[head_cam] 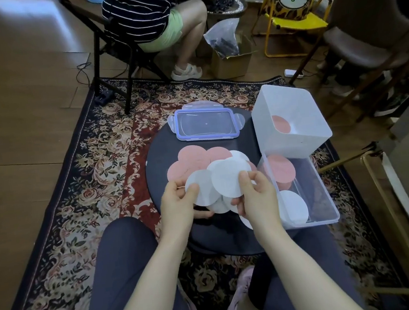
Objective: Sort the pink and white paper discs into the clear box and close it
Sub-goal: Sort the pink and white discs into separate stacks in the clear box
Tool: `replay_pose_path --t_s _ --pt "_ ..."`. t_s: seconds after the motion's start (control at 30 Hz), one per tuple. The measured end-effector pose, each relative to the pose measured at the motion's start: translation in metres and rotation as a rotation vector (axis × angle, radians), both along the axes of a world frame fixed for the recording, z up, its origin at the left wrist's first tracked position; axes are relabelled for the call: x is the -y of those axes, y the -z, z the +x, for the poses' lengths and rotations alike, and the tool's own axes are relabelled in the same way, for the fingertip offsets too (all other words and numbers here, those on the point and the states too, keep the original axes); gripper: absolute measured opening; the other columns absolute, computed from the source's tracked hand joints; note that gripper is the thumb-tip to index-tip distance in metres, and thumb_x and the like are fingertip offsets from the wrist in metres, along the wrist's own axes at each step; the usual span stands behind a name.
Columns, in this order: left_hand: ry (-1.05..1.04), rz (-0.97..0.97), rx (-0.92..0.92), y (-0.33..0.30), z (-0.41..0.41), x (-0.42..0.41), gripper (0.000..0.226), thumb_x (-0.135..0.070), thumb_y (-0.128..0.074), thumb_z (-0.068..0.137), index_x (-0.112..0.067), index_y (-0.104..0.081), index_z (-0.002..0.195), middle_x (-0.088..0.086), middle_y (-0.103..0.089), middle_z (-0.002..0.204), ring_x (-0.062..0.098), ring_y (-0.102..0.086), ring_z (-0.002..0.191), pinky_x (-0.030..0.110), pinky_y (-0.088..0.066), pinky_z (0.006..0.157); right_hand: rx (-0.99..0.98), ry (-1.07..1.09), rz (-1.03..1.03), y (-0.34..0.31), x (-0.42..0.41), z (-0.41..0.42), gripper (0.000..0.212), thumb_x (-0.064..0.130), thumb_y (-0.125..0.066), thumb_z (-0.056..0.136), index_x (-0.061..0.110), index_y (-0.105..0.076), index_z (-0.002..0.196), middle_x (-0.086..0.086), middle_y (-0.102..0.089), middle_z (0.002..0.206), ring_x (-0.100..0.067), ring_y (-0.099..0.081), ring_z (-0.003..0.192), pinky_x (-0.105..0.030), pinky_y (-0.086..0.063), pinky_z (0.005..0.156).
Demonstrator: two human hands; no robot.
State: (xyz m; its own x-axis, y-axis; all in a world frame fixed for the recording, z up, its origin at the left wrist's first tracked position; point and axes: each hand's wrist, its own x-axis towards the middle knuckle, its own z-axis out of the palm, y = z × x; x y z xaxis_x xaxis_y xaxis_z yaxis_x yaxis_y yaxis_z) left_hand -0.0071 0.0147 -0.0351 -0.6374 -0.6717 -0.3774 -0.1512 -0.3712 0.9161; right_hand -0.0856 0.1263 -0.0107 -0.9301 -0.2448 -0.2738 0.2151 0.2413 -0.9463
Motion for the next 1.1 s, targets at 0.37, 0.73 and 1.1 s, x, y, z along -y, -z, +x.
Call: replay_pose_path --t_s 0.37,0.73,1.1 --pt "0.062 0.143 -0.151 0.007 0.006 -0.001 0.021 -0.006 -0.044 0.100 -0.013 -0.058 0.115 0.007 -0.073 0.106 0.028 -0.072 0.092 0.042 -0.060 0.072 0.063 -0.261 0.038 0.013 -0.010 0.029 0.014 0.007 -0.042 0.094 0.017 -0.051 0.098 0.003 -0.051 0.056 -0.008 -0.038 0.043 -0.019 -0.031 0.043" --pt "-0.059 0.174 -0.206 0.010 0.006 -0.002 0.021 -0.002 -0.052 0.096 -0.012 -0.057 0.114 0.007 -0.072 0.109 0.025 -0.071 0.096 0.046 -0.061 0.070 -0.319 -0.216 0.316 0.006 0.000 0.002 0.018 0.024 -0.055 0.092 0.024 -0.055 0.110 0.012 -0.057 0.097 -0.010 -0.055 0.073 -0.035 -0.047 0.076" --pt "-0.101 0.264 -0.184 0.011 0.003 0.001 0.024 -0.002 -0.046 0.099 -0.001 -0.051 0.121 0.011 -0.066 0.118 0.031 -0.069 0.102 0.052 -0.057 0.083 -0.462 -0.333 0.766 0.010 0.026 -0.030 0.044 0.034 -0.063 0.087 0.010 -0.047 0.121 -0.005 -0.037 0.121 -0.029 -0.054 0.101 -0.033 -0.036 0.067"
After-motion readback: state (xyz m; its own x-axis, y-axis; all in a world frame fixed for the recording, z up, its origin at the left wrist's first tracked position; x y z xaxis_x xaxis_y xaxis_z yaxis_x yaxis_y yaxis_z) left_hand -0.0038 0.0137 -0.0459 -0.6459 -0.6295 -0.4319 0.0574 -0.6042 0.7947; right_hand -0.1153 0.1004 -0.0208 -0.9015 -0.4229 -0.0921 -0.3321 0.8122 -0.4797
